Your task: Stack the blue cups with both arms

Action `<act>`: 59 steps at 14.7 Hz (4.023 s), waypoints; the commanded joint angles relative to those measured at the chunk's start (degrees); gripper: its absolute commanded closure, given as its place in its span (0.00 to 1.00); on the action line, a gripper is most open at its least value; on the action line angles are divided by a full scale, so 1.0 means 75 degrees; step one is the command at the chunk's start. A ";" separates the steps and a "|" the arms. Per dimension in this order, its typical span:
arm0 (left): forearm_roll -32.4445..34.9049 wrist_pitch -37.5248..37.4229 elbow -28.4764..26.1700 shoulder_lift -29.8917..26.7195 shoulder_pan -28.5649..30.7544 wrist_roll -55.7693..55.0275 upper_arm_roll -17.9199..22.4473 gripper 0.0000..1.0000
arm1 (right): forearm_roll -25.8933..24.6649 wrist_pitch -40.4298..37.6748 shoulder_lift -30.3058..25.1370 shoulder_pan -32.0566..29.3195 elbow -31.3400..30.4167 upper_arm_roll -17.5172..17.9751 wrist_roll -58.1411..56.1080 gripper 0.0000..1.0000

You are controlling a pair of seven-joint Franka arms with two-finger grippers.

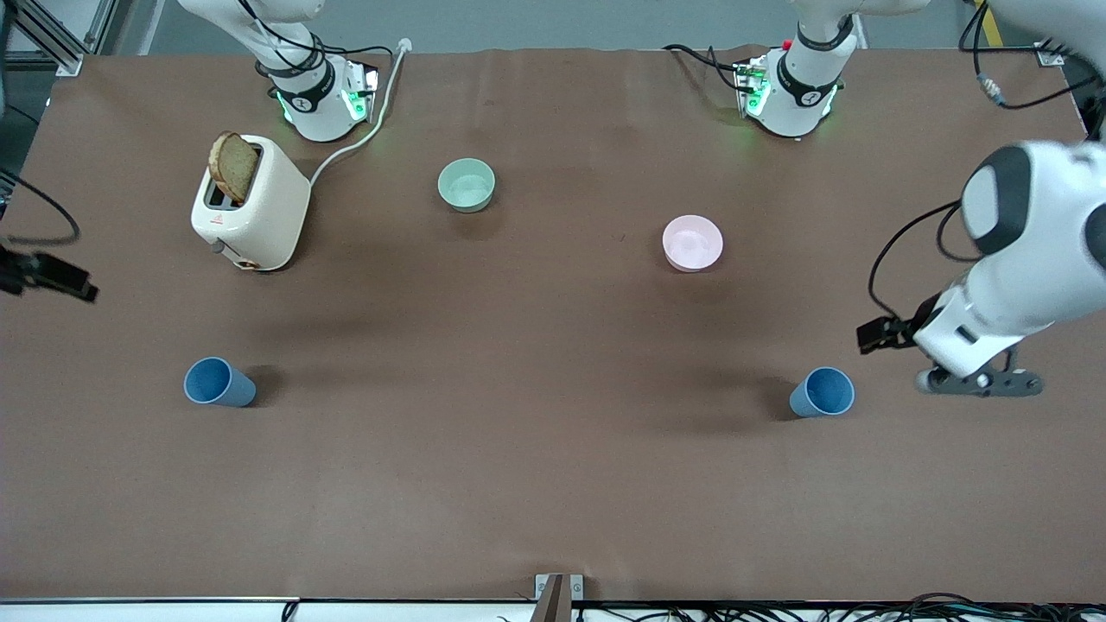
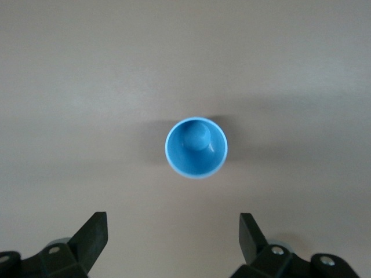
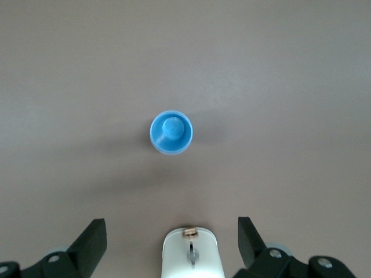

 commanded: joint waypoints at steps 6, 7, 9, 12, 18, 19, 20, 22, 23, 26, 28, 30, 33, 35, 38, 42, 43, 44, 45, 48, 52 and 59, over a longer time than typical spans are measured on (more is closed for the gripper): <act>0.0097 0.1015 0.0043 0.1296 0.0096 -0.0042 -0.0031 0.08 | -0.0139 0.3518 0.1194 -0.0298 -0.1766 0.0059 -0.0305 0.00; 0.0097 0.1145 0.0055 0.1460 0.0131 0.0017 -0.0031 0.16 | -0.0139 0.3824 0.1346 -0.0357 -0.1825 0.0059 -0.0399 0.00; 0.0074 0.1356 0.0066 0.1683 0.0167 0.0017 -0.0031 0.32 | -0.0116 0.4223 0.1651 -0.0381 -0.1837 0.0059 -0.0412 0.00; 0.0062 0.1579 0.0113 0.1929 0.0166 0.0029 -0.0031 0.51 | -0.0116 0.4913 0.1863 -0.0358 -0.2246 0.0071 -0.0435 0.00; -0.0020 0.1662 0.0066 0.2036 0.0155 -0.0240 -0.0067 1.00 | -0.0104 0.5760 0.2086 -0.0369 -0.2752 0.0071 -0.0775 0.13; -0.0020 0.1650 0.0078 0.2013 0.0108 -0.0368 -0.0067 1.00 | -0.0116 0.5784 0.2132 -0.0358 -0.2740 0.0071 -0.0775 0.23; -0.0008 0.1627 0.0113 0.1931 0.0038 -0.0497 -0.0090 1.00 | -0.0104 0.5796 0.2179 -0.0334 -0.2728 0.0071 -0.0775 0.38; -0.0020 0.1231 0.0160 0.1475 -0.0184 -0.0825 -0.0312 1.00 | -0.0092 0.5901 0.2261 -0.0323 -0.2740 0.0083 -0.0752 0.70; -0.0020 0.0880 0.0381 0.1357 -0.0301 -0.1151 -0.0498 1.00 | -0.0092 0.5901 0.2262 -0.0334 -0.2740 0.0083 -0.0740 0.90; 0.0026 0.0314 0.0816 0.1298 -0.0851 -0.3803 -0.1329 1.00 | -0.0092 0.5831 0.2250 -0.0334 -0.2693 0.0083 -0.0717 0.99; 0.0062 0.0349 0.1061 0.1589 -0.1482 -0.5542 -0.1730 1.00 | -0.0093 0.5784 0.2238 -0.0322 -0.2600 0.0083 -0.0728 0.99; 0.0051 0.0396 0.1599 0.2057 -0.2244 -0.6471 -0.1731 1.00 | -0.0092 0.5691 0.2087 -0.0334 -0.2553 0.0094 -0.0752 0.99; 0.0062 0.1132 0.1789 0.2527 -0.3043 -0.7585 -0.1707 1.00 | -0.0081 0.4593 0.1712 -0.0229 -0.2004 0.0153 -0.0624 0.99; 0.0074 0.1566 0.1789 0.2785 -0.3429 -0.7938 -0.1684 1.00 | -0.0069 0.3621 0.1582 -0.0007 -0.1407 0.0188 -0.0285 0.99; 0.0039 0.1685 0.1766 0.2996 -0.3560 -0.8151 -0.1696 1.00 | -0.0069 0.2446 0.1512 0.0729 -0.0702 0.0188 0.0697 0.99; 0.0003 0.1720 0.1777 0.3079 -0.3572 -0.8139 -0.1719 0.81 | -0.0057 0.2187 0.1266 0.1901 -0.0548 0.0200 0.2162 0.99; 0.0015 0.1720 0.1789 0.3067 -0.3525 -0.8035 -0.1719 0.57 | -0.0057 0.2117 0.1196 0.2287 -0.0537 0.0200 0.2735 0.99; 0.0015 0.1720 0.1789 0.3021 -0.3467 -0.8022 -0.1719 0.31 | -0.0057 0.2116 0.1161 0.2662 -0.0490 0.0200 0.3262 0.99; 0.0050 0.1709 0.1789 0.2962 -0.3455 -0.8034 -0.1707 0.02 | -0.0057 0.2104 0.1160 0.3025 -0.0362 0.0200 0.3766 0.99; 0.0109 0.1615 0.1801 0.2332 -0.3128 -0.7952 -0.1660 0.00 | 0.0163 0.2093 0.1183 0.4139 -0.0209 0.0188 0.4975 0.99; 0.0121 0.0365 0.1801 0.1043 -0.2403 -0.7077 -0.1649 0.00 | 0.1114 0.2128 0.1277 0.5194 0.0317 0.0177 0.5843 0.98; 0.0109 -0.2109 0.1789 -0.0962 -0.0480 -0.3210 -0.1661 0.00 | 0.1033 0.2302 0.2084 0.6170 0.0459 0.0177 0.6232 0.98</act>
